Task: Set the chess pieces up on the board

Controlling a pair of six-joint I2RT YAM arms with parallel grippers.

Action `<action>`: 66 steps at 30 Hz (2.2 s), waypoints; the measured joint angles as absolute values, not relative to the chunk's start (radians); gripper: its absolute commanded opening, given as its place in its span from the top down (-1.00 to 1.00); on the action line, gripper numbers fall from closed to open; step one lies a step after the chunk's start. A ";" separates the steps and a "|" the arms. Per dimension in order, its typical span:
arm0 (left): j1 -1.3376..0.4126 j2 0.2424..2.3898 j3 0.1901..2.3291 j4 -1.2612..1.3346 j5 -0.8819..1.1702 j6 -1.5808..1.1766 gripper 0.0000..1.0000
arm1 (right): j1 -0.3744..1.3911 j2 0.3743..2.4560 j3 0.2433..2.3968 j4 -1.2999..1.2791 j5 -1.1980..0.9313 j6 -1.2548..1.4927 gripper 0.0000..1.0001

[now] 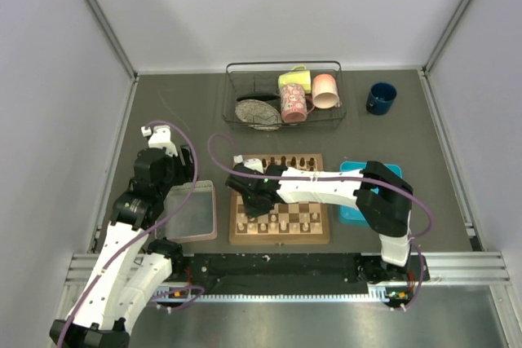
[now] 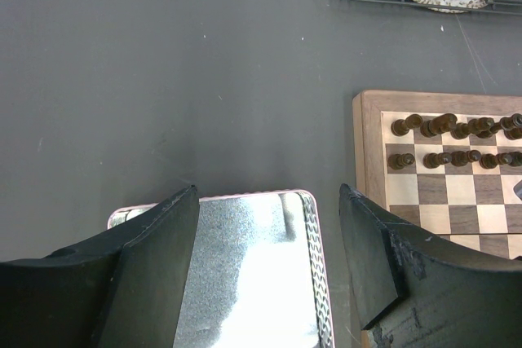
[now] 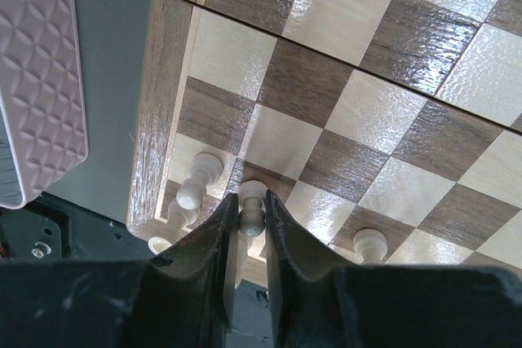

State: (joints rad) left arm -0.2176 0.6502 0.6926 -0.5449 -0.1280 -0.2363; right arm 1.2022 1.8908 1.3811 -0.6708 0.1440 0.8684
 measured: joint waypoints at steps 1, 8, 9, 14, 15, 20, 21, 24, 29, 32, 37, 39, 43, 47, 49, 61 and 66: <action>-0.218 0.650 0.693 -0.545 -0.128 -0.236 -0.47 | 1.202 1.891 1.381 -0.670 0.144 0.869 0.60; -0.218 0.650 0.693 -0.545 -0.128 -0.236 -0.48 | 1.202 1.892 1.381 -0.671 0.144 0.869 0.46; -0.218 0.650 0.693 -0.545 -0.128 -0.236 -0.48 | 1.202 1.892 1.381 -0.671 0.144 0.868 0.46; -0.218 0.650 0.693 -0.545 -0.128 -0.236 -0.48 | 1.202 1.892 1.381 -0.671 0.144 0.868 0.41; -0.218 0.650 0.693 -0.545 -0.128 -0.236 -0.48 | 1.202 1.892 1.381 -0.671 0.144 0.868 0.41; -0.218 0.650 0.692 -0.545 -0.128 -0.236 -0.48 | 1.201 1.892 1.381 -0.671 0.144 0.868 0.39; -0.218 0.650 0.692 -0.545 -0.128 -0.236 -0.48 | 1.201 1.892 1.381 -0.671 0.144 0.868 0.39; -0.218 0.650 0.692 -0.545 -0.128 -0.236 -0.48 | 1.195 1.880 1.381 -0.675 0.144 0.868 0.39; -0.218 0.650 0.692 -0.545 -0.128 -0.236 -0.48 | 1.160 1.786 1.371 -0.680 0.150 0.865 0.37; -0.218 0.650 0.692 -0.545 -0.128 -0.236 -0.48 | 1.114 1.688 1.347 -0.685 0.161 0.859 0.32; -0.218 0.650 0.692 -0.545 -0.128 -0.236 -0.48 | 0.976 1.498 1.269 -0.700 0.194 0.838 0.31; -0.218 0.650 0.692 -0.545 -0.128 -0.236 -0.48 | 0.863 1.398 1.195 -0.720 0.204 0.833 0.30; -0.219 0.650 0.692 -0.545 -0.128 -0.236 -0.48 | 0.590 1.234 1.054 -0.777 0.226 0.812 0.28; -0.219 0.650 0.692 -0.544 -0.128 -0.236 -0.48 | 0.290 1.132 0.931 -0.829 0.216 0.757 0.28; -0.221 0.650 0.692 -0.544 -0.128 -0.236 -0.49 | 0.184 1.118 0.892 -0.846 0.215 0.726 0.28; -0.225 0.650 0.692 -0.542 -0.127 -0.236 -0.48 | -0.076 1.183 0.756 -0.724 0.140 0.609 0.32; -0.225 0.650 0.692 -0.542 -0.125 -0.236 -0.49 | -0.079 1.224 0.746 -0.656 0.132 0.589 0.32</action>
